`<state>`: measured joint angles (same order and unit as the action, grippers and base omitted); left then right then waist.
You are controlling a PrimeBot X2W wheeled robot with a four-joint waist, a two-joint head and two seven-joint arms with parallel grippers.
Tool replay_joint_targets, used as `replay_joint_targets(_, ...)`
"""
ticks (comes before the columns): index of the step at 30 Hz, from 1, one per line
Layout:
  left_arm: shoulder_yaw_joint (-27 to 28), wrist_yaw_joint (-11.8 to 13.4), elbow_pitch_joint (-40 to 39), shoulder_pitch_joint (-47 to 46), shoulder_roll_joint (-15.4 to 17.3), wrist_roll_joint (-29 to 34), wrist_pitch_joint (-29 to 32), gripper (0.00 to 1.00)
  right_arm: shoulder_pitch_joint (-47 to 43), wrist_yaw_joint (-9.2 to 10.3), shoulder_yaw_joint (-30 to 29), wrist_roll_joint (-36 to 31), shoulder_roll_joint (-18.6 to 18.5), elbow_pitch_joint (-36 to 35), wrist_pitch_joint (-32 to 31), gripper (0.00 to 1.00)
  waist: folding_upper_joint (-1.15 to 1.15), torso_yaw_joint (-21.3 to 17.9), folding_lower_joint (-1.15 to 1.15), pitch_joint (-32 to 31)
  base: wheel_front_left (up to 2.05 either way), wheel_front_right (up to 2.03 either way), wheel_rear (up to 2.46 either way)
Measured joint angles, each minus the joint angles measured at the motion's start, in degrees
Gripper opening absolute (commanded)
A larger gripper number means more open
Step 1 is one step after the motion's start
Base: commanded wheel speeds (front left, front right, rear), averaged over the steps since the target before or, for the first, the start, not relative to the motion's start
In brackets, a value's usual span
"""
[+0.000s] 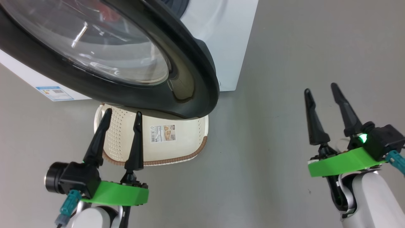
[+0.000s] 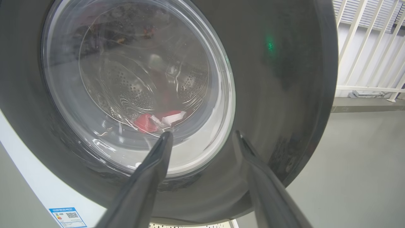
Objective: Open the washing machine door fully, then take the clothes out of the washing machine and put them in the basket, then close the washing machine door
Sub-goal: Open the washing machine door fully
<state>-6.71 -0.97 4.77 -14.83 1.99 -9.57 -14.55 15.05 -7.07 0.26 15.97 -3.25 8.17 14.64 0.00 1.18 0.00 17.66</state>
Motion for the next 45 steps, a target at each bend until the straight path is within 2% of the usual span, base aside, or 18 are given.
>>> replay_joint_targets(18, -0.3, 0.34, 0.03, 0.25, 0.01, 0.01, 0.0, 1.0, -0.84, 0.0, 0.58, 1.83, 0.11, -0.24, 0.0, 1.0, 0.0, 0.32, 0.0, -0.01, 0.0, 0.0, 0.0)
replay_joint_targets(19, -0.34, 0.46, 0.03, 0.26, 0.01, 0.01, 0.0, 1.0, -0.84, 0.0, 0.57, 2.04, 0.11, -0.24, 0.0, 0.91, 0.0, 0.37, 0.0, 0.0, 0.0, 0.0, 0.0)
replay_joint_targets(20, -0.35, 0.46, 0.03, 0.26, 0.01, 0.01, 0.0, 1.0, -0.84, 0.0, 0.6, 2.3, 0.11, -0.23, 0.0, 0.6, 0.0, 0.43, 0.0, 0.01, 0.0, 0.0, 0.0)
replay_joint_targets(21, -0.36, 0.46, 0.03, 0.28, 0.01, 0.01, 0.0, 1.0, -0.83, 0.0, 0.71, 2.77, 0.1, -0.18, 0.0, 0.43, 0.0, 0.47, 0.0, 0.03, 0.0, 0.0, 0.0)
replay_joint_targets(23, -0.37, 0.46, 0.03, 0.36, 0.01, 0.01, 0.0, 1.0, -0.8, 0.0, 0.96, 4.13, 0.12, 0.08, 0.0, 0.17, 0.0, 0.55, 0.0, 0.05, 0.0, 0.0, 0.0)
replay_joint_targets(24, -0.41, 0.46, 0.02, 0.42, 0.01, 0.01, 0.0, 1.0, -0.79, 0.0, 1.25, 4.71, 0.11, 0.24, 0.0, 0.0, 0.0, 0.6, 0.0, 0.05, 0.0, 0.0, 0.0)
replay_joint_targets(30, -0.58, 0.51, 0.02, 0.47, 0.01, 0.01, 0.0, 1.0, 1.4, 0.0, 4.34, 11.29, 0.08, 2.59, 0.0, 0.0, 0.0, 1.13, 0.0, 0.16, 0.0, 0.0, 0.0)
replay_joint_targets(38, -0.83, 0.46, 0.11, 0.46, 0.01, 0.01, 0.0, 1.0, 9.76, 0.0, 11.8, 29.96, -0.2, 9.73, 0.0, 0.0, 0.0, 1.94, 0.0, 0.49, 0.0, 0.0, 0.0)
replay_joint_targets(45, -0.8, 0.42, 0.38, 0.33, 0.01, 0.01, 0.0, 1.0, 18.41, 0.0, 17.73, 48.57, -3.46, 13.52, -2.87, 0.0, 0.0, 3.04, 0.0, 1.0, 0.0, 0.0, 0.0)
